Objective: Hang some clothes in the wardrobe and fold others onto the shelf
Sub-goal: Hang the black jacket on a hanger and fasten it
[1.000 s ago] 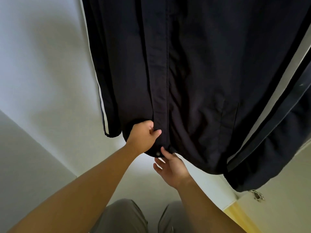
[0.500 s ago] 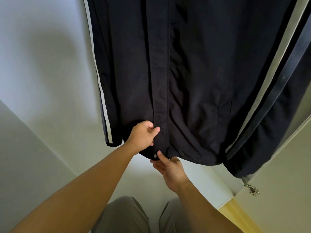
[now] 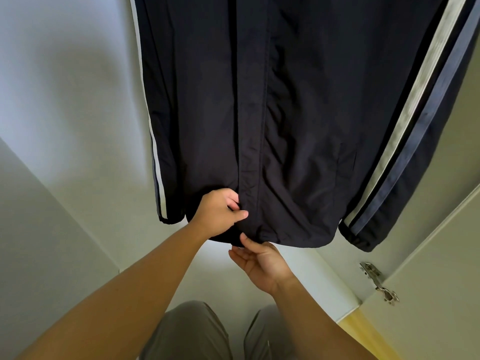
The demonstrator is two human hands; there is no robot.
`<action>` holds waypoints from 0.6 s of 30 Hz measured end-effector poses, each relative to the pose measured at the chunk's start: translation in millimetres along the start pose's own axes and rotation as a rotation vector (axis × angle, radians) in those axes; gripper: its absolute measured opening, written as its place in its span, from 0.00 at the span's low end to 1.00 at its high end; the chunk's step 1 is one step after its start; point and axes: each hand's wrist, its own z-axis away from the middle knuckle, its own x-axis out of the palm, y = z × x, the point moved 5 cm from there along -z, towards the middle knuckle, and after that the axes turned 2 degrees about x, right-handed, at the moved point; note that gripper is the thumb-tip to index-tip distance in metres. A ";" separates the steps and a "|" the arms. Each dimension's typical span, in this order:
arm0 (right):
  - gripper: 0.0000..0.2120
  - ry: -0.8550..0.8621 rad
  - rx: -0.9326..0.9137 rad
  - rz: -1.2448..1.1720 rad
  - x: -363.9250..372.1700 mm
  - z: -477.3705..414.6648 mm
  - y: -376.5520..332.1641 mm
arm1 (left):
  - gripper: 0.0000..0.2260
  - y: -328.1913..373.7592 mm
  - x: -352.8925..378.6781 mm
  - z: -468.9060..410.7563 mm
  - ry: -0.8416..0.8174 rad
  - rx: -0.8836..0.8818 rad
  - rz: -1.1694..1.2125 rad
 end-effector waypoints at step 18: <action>0.11 0.140 -0.137 0.009 -3.2 -10.3 -2.3 | 0.07 -13.1 -7.6 9.6 0.107 -0.089 0.105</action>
